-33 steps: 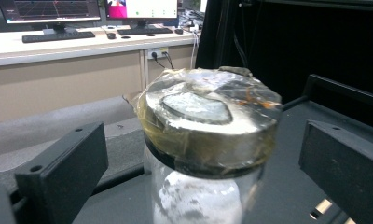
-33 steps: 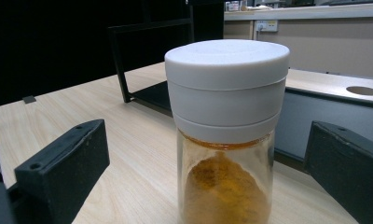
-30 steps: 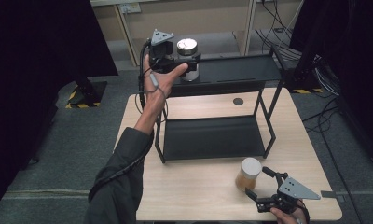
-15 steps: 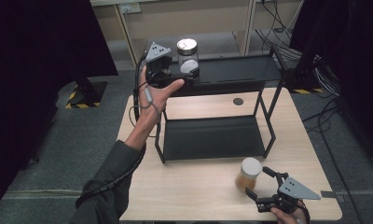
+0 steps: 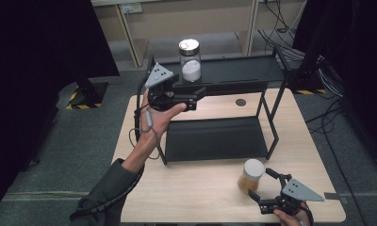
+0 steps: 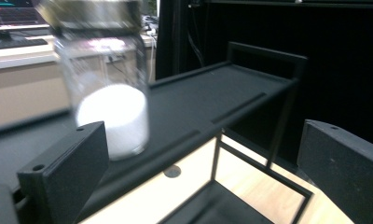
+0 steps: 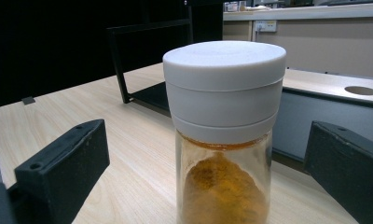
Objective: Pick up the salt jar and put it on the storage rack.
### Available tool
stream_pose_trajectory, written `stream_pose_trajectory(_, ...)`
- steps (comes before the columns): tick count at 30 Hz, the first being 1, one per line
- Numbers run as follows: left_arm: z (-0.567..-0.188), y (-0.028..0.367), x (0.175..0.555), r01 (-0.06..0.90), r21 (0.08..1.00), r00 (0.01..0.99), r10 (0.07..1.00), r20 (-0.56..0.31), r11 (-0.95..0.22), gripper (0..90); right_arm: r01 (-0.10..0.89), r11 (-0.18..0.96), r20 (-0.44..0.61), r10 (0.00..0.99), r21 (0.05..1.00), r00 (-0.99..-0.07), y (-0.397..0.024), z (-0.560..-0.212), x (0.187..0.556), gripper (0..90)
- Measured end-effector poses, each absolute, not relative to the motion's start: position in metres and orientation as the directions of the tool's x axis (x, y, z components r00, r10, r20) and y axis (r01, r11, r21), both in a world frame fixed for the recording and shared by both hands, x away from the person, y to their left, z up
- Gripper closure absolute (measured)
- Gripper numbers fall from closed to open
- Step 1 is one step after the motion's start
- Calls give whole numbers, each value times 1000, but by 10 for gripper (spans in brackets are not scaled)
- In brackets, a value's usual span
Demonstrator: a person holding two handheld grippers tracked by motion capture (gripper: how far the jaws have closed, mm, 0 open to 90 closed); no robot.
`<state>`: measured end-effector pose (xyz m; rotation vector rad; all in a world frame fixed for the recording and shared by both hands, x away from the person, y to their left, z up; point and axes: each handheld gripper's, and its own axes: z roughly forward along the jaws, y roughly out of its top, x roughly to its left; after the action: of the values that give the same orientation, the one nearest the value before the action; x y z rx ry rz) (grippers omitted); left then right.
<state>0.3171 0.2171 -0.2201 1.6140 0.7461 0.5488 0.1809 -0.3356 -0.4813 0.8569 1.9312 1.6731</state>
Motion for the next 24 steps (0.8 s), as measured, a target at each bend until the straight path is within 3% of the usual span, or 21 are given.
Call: stream_pose_trajectory(24,-294,236,275,143,987,765,641,-65,-70,19,164,77,64,700,983,-712,-335,-481,181,3)
